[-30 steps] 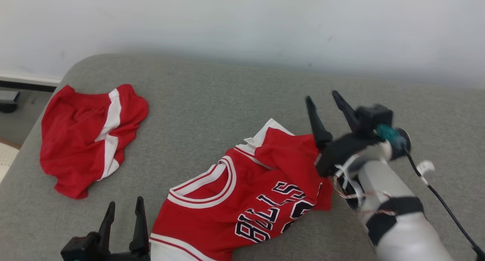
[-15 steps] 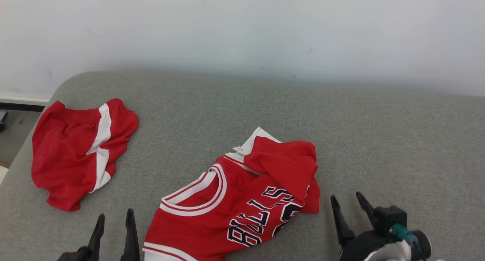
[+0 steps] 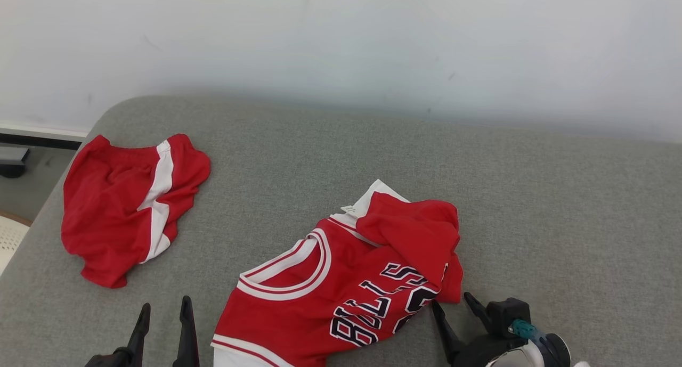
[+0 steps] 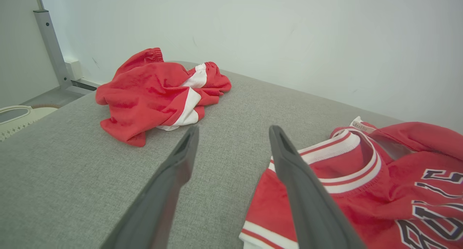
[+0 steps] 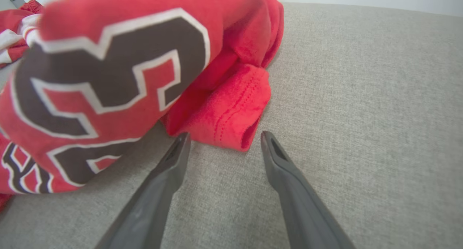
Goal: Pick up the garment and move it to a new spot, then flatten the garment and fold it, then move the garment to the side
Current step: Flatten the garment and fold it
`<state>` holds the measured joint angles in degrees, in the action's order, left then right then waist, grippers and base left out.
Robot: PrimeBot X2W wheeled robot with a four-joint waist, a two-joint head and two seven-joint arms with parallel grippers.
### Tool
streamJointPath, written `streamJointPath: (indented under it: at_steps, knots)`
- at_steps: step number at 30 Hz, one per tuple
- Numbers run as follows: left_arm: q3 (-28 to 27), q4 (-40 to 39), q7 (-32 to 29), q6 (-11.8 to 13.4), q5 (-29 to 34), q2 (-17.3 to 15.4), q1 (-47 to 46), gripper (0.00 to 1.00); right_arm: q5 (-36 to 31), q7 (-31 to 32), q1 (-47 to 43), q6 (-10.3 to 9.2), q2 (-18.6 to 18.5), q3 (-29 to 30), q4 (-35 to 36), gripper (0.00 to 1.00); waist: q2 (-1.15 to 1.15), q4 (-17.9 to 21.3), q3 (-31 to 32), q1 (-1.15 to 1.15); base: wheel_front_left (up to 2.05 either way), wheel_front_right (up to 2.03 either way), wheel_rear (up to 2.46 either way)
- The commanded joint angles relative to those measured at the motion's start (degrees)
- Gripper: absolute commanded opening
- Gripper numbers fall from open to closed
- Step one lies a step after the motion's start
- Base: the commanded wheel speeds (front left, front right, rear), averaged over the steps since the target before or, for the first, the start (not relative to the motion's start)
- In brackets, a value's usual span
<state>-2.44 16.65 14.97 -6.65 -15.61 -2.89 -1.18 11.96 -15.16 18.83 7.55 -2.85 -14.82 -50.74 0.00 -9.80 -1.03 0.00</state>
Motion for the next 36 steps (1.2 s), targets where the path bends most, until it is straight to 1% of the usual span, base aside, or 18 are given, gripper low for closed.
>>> streamJointPath:
  at_steps: [1,2,3,6,8,16,20,23,27,29,32,33,35,36]
  knots:
    - [-0.2,0.1,0.2,-0.4,0.7,0.0,-0.3,1.00,0.0,-0.1,0.7,-0.13,-0.1,-0.3,-0.6,0.96,0.00,-0.1,-0.2,0.00,0.00,0.00,0.00]
    - [-0.3,0.2,0.2,-0.3,0.7,0.0,-0.4,1.00,0.7,-0.1,1.3,-0.13,-0.1,-0.8,-2.0,0.45,0.00,-0.2,-0.4,0.00,0.00,0.00,0.00]
    - [-0.2,0.2,0.2,-0.3,0.6,0.0,-0.5,1.00,1.2,-0.1,1.9,-0.13,0.0,-1.4,-3.6,0.00,0.00,-0.2,-0.6,0.00,0.00,0.00,0.00]
    - [0.0,0.3,0.2,-0.3,0.3,0.0,-0.8,1.00,1.5,-0.1,4.3,-0.13,0.0,-2.4,-5.4,0.00,0.00,-0.3,-1.0,0.00,0.00,0.00,0.00]
    - [-0.5,0.1,0.2,-0.2,0.1,0.0,-0.7,1.00,0.3,-0.1,4.9,-0.13,-0.1,-0.5,-4.0,0.00,0.00,0.4,-1.3,0.00,0.00,0.00,0.00]
    - [-1.5,0.1,0.1,-0.3,-0.5,0.0,-0.7,1.00,-1.3,-0.1,1.0,-0.13,-1.4,2.7,5.6,0.00,0.00,3.1,-1.7,0.00,0.00,0.00,0.00]
    - [-1.5,0.4,0.2,-0.3,-0.8,0.0,-0.3,1.00,-0.6,-0.1,-3.1,-0.13,-2.4,4.5,10.7,0.00,0.00,4.2,-1.4,0.00,0.00,0.00,0.00]
    - [-1.5,0.5,0.2,-0.3,-1.0,0.0,0.4,1.00,0.0,0.1,-6.9,-0.13,-4.0,5.8,13.8,0.00,0.00,4.8,-1.0,0.00,0.00,0.00,0.00]
    - [-1.0,-0.1,0.1,0.2,-1.5,0.0,1.3,1.00,0.7,4.1,-12.9,-0.13,-5.2,7.5,19.8,0.00,0.00,5.9,-0.8,0.00,0.00,0.00,0.00]
    - [-1.1,-0.1,0.2,0.3,-1.7,0.0,1.2,1.00,0.6,6.6,-15.5,-0.13,-6.3,8.9,24.4,0.00,0.00,6.6,-0.9,0.00,0.00,0.00,0.00]
    - [-1.2,-0.3,0.1,0.4,-2.0,0.0,1.4,1.00,0.4,10.7,-19.4,-0.13,-7.0,11.5,32.6,0.00,0.00,7.6,-0.9,0.00,0.00,0.00,0.00]
    - [-1.2,-0.3,0.1,0.4,-2.0,0.0,1.4,1.00,0.4,10.7,-19.4,-0.13,-7.0,11.5,32.6,0.00,0.00,7.6,-0.9,0.00,0.00,0.00,0.00]
    - [-0.9,-0.5,0.2,0.6,-2.0,0.0,1.7,1.00,0.2,14.0,-22.1,-0.13,-7.3,13.7,38.3,0.00,0.00,8.0,-0.8,0.00,0.00,0.00,0.00]
    - [-0.7,-0.8,0.2,0.9,-2.1,0.0,2.0,1.00,0.9,17.6,-24.5,-0.13,-7.2,15.9,43.3,0.00,0.00,8.3,-0.8,0.00,0.00,0.00,0.00]
